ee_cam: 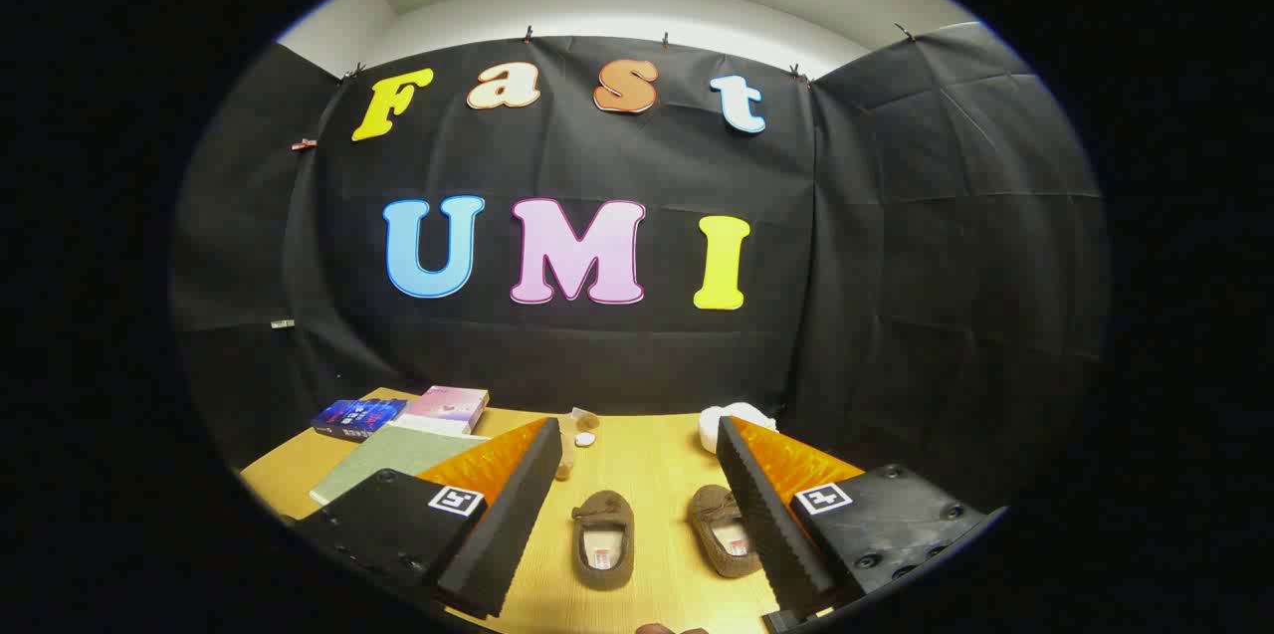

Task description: Open the storage box then place both shoes into the box .Put the left shoe in first, then the right shoe, with the right side of both shoes facing outward in a uniform manner.

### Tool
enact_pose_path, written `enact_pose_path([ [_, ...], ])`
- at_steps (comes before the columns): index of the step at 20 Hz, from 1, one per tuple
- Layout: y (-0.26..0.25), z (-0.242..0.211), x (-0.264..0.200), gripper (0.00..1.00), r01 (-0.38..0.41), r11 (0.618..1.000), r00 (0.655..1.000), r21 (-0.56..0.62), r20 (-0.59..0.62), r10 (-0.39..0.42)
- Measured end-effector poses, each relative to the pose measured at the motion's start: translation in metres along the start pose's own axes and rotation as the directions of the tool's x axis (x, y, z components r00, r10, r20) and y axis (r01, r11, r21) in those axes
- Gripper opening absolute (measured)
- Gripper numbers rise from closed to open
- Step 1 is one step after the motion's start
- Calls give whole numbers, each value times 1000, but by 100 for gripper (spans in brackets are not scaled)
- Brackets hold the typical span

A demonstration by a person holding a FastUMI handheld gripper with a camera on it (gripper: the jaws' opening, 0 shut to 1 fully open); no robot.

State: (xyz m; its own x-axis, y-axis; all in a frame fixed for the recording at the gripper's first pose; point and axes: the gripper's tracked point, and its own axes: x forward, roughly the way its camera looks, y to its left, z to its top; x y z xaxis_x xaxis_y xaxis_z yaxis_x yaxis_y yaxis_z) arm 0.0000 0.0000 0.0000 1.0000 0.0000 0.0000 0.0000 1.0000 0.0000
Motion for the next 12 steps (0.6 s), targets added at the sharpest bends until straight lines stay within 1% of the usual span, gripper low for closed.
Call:
enact_pose_path([
  [7, 9, -8, 3, 97, -10, 1000, 1000, 4, -22, 10],
  [12, 9, -13, 5, 97, 1, 1000, 999, 14, -38, -1],
])
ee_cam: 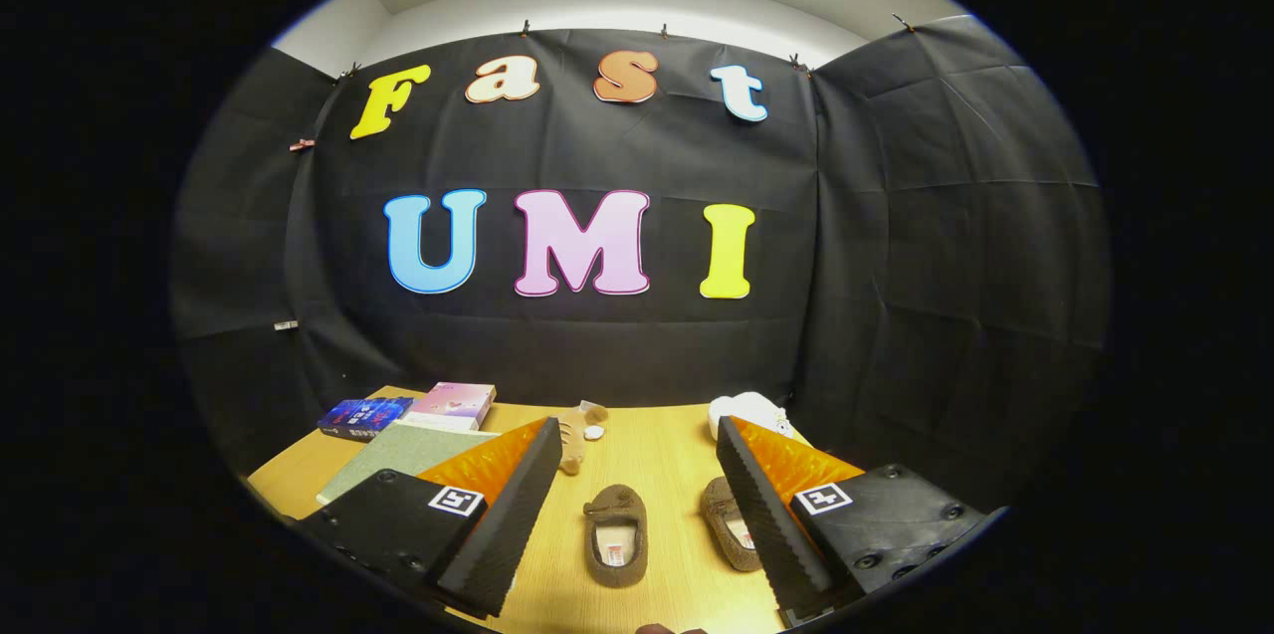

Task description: Open the storage box then place both shoes into the box .Put the left shoe in first, then the right shoe, with the right side of both shoes facing outward in a uniform manner.

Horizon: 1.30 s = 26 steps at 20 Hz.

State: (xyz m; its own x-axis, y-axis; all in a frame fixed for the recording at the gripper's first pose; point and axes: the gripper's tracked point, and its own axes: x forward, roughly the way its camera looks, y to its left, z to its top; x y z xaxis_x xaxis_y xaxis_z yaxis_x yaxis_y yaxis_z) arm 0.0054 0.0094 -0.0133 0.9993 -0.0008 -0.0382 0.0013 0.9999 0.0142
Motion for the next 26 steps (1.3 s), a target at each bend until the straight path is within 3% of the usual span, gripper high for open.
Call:
enact_pose_path([
  [11, 14, -10, 29, 97, -63, 998, 996, 21, -59, 64],
  [16, 31, -44, 48, 98, -180, 980, 962, 85, -191, 193],
  [18, 44, -63, 51, 100, -245, 955, 925, 165, -256, 281],
  [20, 63, -88, 51, 98, -314, 918, 866, 242, -323, 382],
  [26, 107, -147, 30, 98, -466, 744, 605, 478, -442, 663],
])
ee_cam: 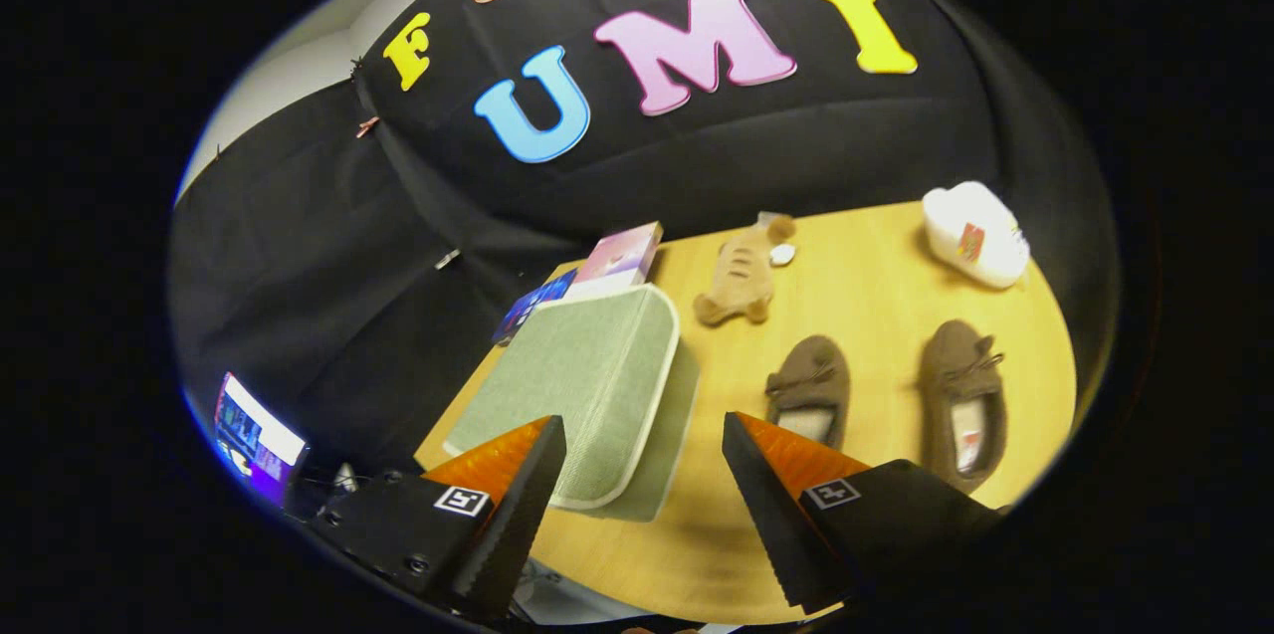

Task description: Open the storage box then place both shoes into the box .Put the left shoe in first, then the right shoe, with the right side of both shoes facing outward in a uniform manner.

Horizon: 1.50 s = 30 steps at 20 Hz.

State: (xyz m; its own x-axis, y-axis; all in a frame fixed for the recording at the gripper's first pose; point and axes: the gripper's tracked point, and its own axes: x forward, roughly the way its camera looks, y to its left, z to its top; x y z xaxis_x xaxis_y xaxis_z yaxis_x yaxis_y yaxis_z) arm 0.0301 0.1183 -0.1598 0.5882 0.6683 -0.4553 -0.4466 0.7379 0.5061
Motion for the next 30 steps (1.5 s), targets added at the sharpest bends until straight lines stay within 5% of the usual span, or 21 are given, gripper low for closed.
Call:
enact_pose_path([
  [5, 14, -41, 27, 98, -221, 961, 955, 166, -164, 248],
  [13, 22, -74, 57, 98, -360, 856, 865, 370, -212, 455],
  [18, 34, -78, 74, 98, -359, 717, 814, 597, -176, 554],
  [22, 38, -74, 70, 96, -351, 685, 799, 639, -176, 575],
  [24, 40, -75, 67, 81, -348, 677, 792, 649, -183, 583],
  [28, 43, -78, 59, 72, -308, 686, 786, 659, -229, 574],
  [29, 49, -77, 52, 55, -315, 678, 773, 664, -234, 589],
  [30, 57, -73, 46, 55, -324, 663, 759, 675, -233, 608],
])
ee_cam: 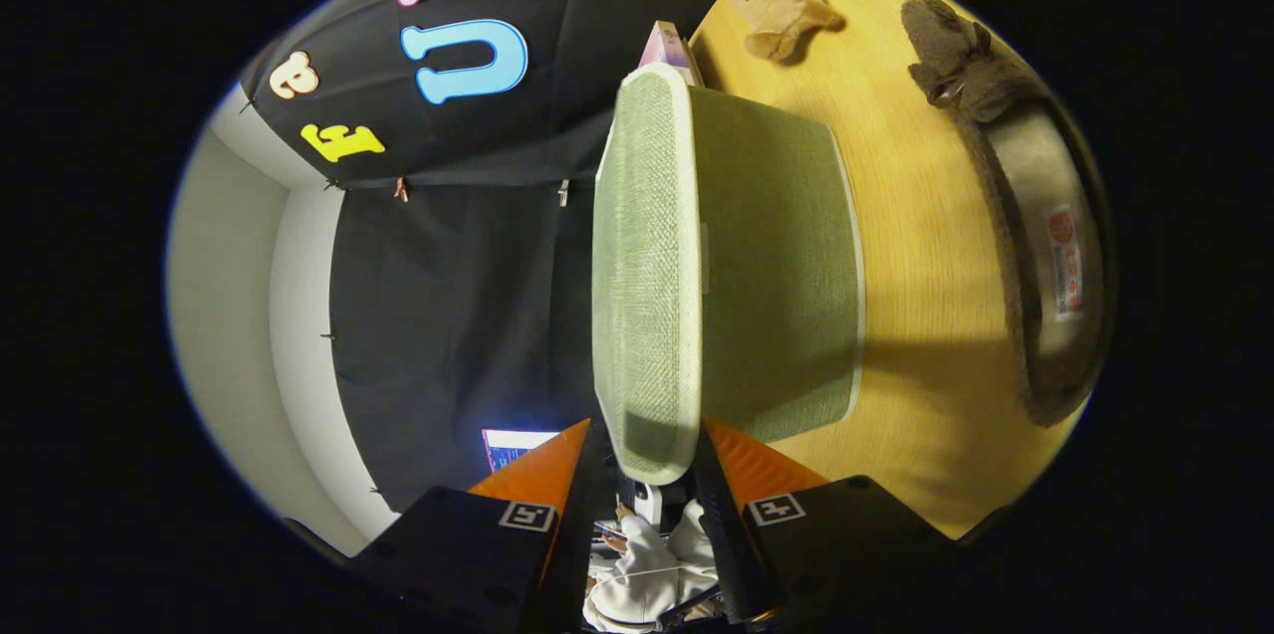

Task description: Open the storage box then place both shoes into the box .Put the left shoe in first, then the right shoe, with the right side of both shoes facing outward in a uniform manner.

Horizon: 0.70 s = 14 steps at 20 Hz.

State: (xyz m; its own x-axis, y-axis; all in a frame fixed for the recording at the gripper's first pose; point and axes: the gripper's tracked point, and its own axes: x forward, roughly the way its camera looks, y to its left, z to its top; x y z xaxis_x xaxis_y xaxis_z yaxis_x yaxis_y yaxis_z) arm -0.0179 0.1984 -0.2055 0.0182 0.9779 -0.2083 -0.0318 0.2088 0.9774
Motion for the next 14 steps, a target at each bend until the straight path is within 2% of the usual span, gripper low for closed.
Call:
enact_pose_path([
  [2, 14, 2, 2, 38, -21, 1000, 1000, 15, 19, 20],
  [6, 28, 1, 18, 37, -2, 1000, 1000, -23, -3, 2],
  [7, 24, 3, 24, 38, 40, 998, 999, -43, 2, -40],
  [8, 18, 9, 28, 26, 74, 996, 997, -48, 31, -72],
  [9, 21, 9, 34, 15, 75, 996, 997, -44, 29, -74],
  [14, 55, 10, 43, 5, 59, 998, 997, -36, 49, -57],
])
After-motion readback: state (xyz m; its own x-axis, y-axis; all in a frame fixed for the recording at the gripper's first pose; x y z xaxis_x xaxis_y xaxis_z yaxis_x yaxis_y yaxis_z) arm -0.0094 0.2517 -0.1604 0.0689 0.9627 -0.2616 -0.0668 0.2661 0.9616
